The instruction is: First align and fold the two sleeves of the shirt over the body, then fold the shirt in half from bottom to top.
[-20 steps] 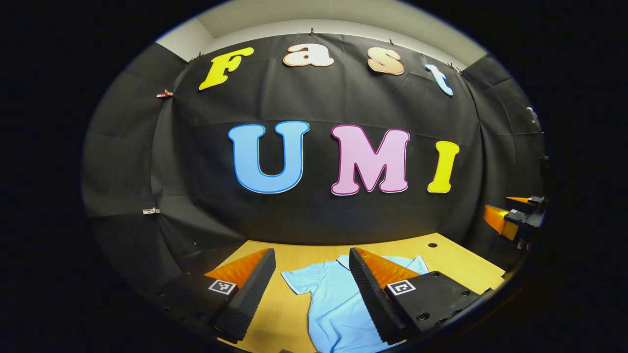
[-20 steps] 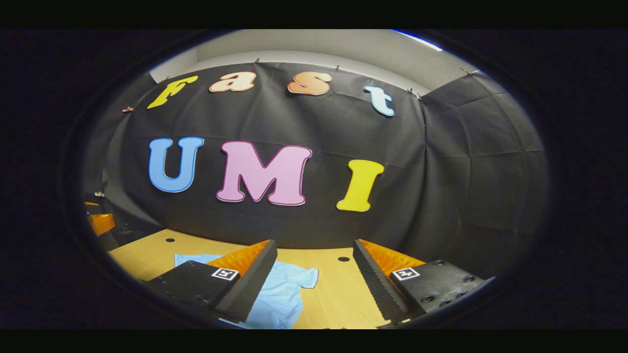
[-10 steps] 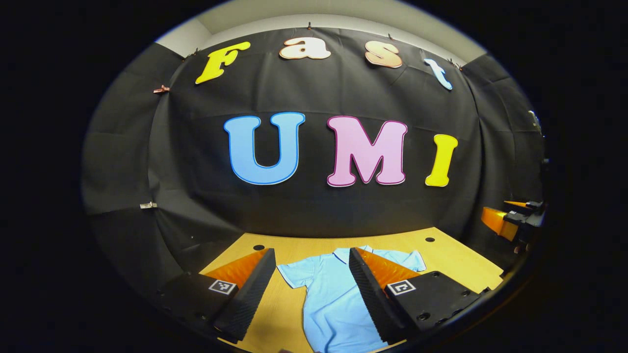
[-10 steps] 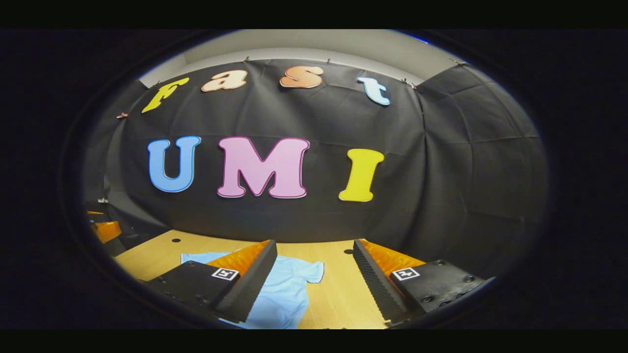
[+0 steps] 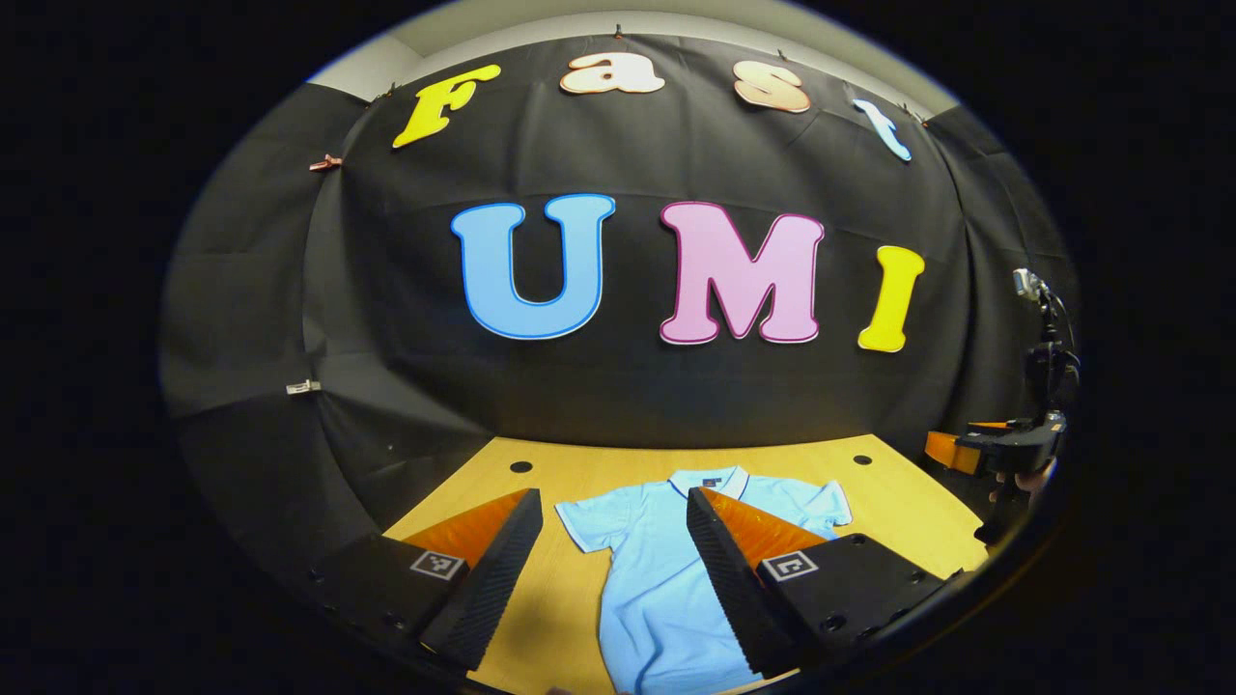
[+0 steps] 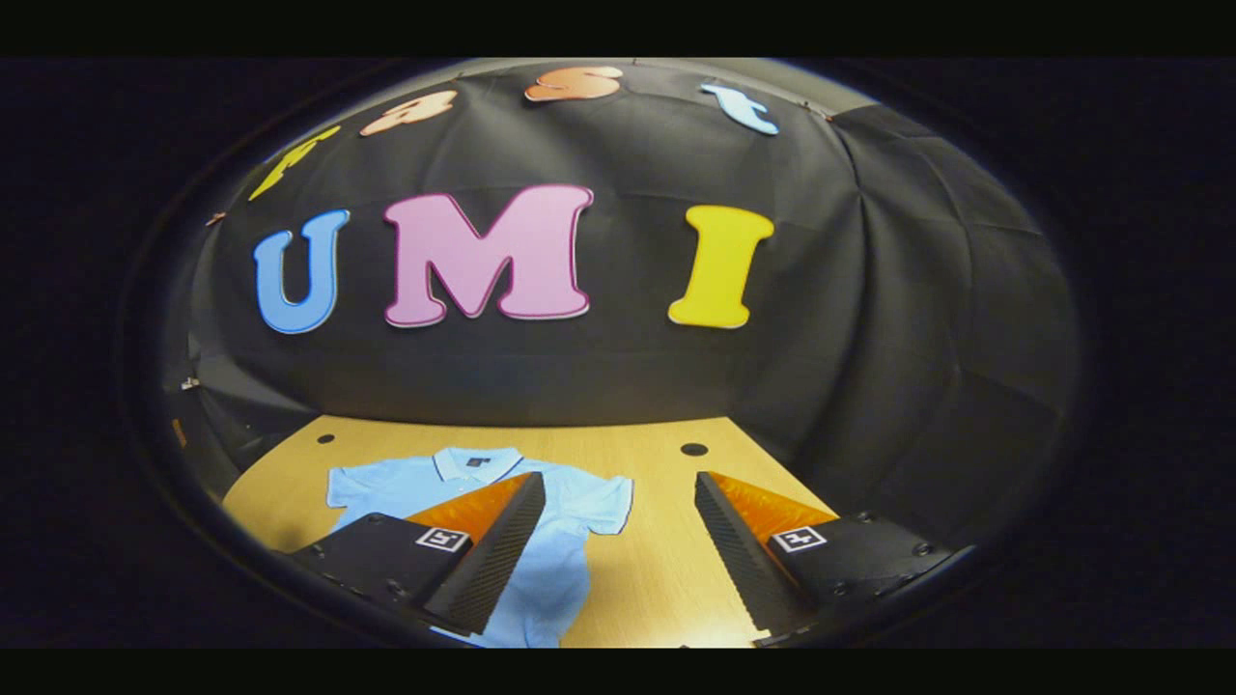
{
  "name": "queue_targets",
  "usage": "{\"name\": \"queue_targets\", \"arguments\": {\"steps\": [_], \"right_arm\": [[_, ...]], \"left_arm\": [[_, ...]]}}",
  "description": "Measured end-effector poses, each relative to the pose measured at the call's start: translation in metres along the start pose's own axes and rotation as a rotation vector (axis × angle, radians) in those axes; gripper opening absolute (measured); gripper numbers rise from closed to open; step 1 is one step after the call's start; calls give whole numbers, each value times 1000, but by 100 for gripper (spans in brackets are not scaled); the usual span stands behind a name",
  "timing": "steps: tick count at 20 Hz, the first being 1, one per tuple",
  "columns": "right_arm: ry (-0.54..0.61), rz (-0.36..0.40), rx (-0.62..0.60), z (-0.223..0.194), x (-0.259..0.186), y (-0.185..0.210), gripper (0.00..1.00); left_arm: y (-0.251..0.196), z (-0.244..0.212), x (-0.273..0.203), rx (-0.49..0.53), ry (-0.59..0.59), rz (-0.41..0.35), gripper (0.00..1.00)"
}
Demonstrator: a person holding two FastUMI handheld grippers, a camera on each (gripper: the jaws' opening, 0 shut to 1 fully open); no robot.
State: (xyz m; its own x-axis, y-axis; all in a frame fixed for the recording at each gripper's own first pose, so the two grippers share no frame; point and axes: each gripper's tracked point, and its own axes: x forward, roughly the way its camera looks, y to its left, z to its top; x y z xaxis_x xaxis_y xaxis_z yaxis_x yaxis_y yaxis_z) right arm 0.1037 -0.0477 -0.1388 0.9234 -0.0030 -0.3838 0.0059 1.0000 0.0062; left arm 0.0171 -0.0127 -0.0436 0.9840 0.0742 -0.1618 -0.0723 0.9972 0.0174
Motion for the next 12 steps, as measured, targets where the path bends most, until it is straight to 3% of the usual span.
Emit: {"name": "queue_targets", "arguments": {"steps": [4,12], "right_arm": [[112,7,7,-28,66,-7,98],[341,42,-60,-90,165,-2,97]], "left_arm": [[7,-15,11,32,51,59,96],[-6,-35,46,-55,159,95,96]]}}
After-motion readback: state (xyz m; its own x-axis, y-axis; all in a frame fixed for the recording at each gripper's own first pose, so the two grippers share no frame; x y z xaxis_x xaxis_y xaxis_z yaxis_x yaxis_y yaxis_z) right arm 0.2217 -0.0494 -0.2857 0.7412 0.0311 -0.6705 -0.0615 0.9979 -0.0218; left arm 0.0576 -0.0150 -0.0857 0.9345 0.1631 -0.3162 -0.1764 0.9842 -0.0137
